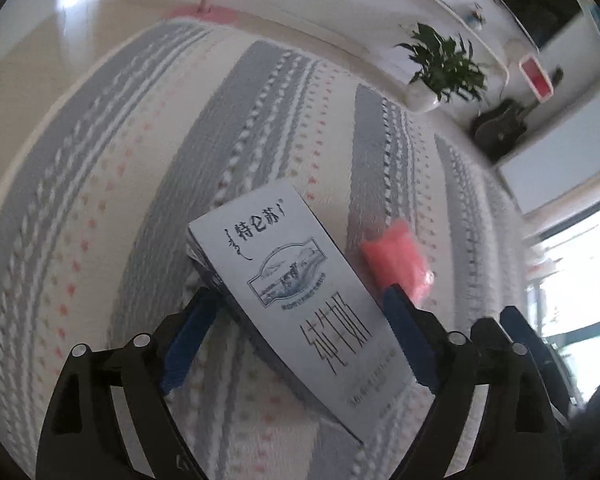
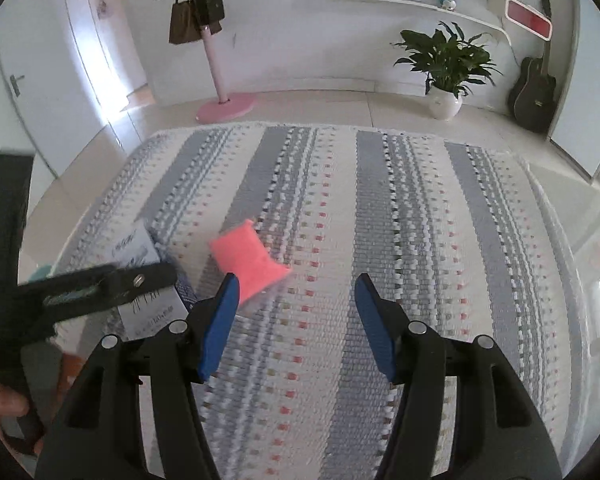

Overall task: Collect trash
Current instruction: 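Grasp the white milk carton with the left tool while the right tool grasps the pink packet, then carry the milk carton and pink packet over the basket and open both tools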

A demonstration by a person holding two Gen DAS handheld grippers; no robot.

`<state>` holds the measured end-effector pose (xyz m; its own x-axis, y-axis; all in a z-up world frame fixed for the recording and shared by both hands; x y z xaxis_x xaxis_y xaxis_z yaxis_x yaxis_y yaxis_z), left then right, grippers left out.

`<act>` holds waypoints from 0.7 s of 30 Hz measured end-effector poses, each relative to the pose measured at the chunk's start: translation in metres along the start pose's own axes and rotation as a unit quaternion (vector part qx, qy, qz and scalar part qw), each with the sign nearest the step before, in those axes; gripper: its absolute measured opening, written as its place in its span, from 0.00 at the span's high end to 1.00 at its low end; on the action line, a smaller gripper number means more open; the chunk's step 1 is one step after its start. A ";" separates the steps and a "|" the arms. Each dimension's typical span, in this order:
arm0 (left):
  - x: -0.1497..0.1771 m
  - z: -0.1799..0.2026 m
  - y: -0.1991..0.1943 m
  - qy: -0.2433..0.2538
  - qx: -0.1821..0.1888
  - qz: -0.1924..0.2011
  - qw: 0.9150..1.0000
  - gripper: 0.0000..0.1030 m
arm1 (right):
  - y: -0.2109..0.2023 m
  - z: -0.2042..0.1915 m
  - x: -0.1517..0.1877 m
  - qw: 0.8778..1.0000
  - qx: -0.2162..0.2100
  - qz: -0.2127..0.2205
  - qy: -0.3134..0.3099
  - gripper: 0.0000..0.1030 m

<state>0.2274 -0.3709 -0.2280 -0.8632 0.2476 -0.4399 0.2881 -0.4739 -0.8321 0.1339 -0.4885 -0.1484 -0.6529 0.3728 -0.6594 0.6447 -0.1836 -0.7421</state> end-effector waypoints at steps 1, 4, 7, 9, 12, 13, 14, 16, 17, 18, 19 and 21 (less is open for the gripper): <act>-0.002 0.003 0.003 0.022 -0.006 -0.001 1.000 0.20 | 0.002 0.000 0.001 1.000 0.000 -0.002 -0.002 0.45; -0.006 0.008 -0.001 0.064 0.003 0.003 0.998 0.27 | 0.011 0.000 0.002 1.000 -0.005 -0.007 -0.013 0.43; -0.003 0.004 -0.008 0.103 0.016 0.001 0.995 0.35 | 0.018 -0.006 -0.002 1.000 -0.008 -0.007 -0.022 0.41; 0.001 -0.001 -0.017 0.127 0.028 -0.007 0.992 0.40 | 0.022 -0.012 -0.002 0.999 -0.013 -0.009 -0.028 0.39; 0.008 -0.012 -0.028 0.157 0.038 -0.012 0.987 0.44 | 0.031 -0.023 -0.003 0.999 -0.007 -0.013 -0.051 0.38; 0.009 -0.018 -0.030 0.156 0.040 -0.013 0.987 0.45 | 0.035 -0.029 -0.004 0.998 -0.006 -0.016 -0.061 0.36; 0.010 -0.026 -0.034 0.151 0.049 -0.015 0.987 0.45 | 0.040 -0.034 -0.004 0.997 -0.007 -0.019 -0.069 0.34; 0.012 -0.037 -0.039 0.139 0.060 -0.015 0.988 0.45 | 0.050 -0.040 -0.004 0.997 -0.006 -0.027 -0.076 0.29; 0.013 -0.042 -0.041 0.135 0.062 -0.014 0.989 0.45 | 0.053 -0.041 -0.004 0.997 -0.003 -0.028 -0.075 0.29; 0.014 -0.048 -0.046 0.132 0.065 -0.009 0.989 0.45 | 0.058 -0.043 -0.003 0.997 -0.001 -0.032 -0.071 0.29; 0.016 -0.051 -0.049 0.131 0.069 -0.006 0.989 0.45 | 0.061 -0.043 -0.003 0.997 0.001 -0.034 -0.069 0.29; 0.020 -0.057 -0.056 0.131 0.073 -0.002 0.989 0.45 | 0.066 -0.045 -0.001 0.997 0.015 -0.037 -0.070 0.31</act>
<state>0.2172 -0.2911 -0.2091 -0.7216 0.4508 -0.5254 0.2066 -0.5842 -0.7849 0.1945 -0.4603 -0.1910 -0.7491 0.2553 -0.6113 0.5817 -0.1881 -0.7913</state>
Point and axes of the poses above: each gripper's, at about its wrist camera, not at the fingertips, and y roughly the way its jaws point, z to its right, x to its underside, the point moved 9 cm from there along y, roughly the way its jaws point, and after that the axes turned 4 degrees about z, right-handed, at the moved point
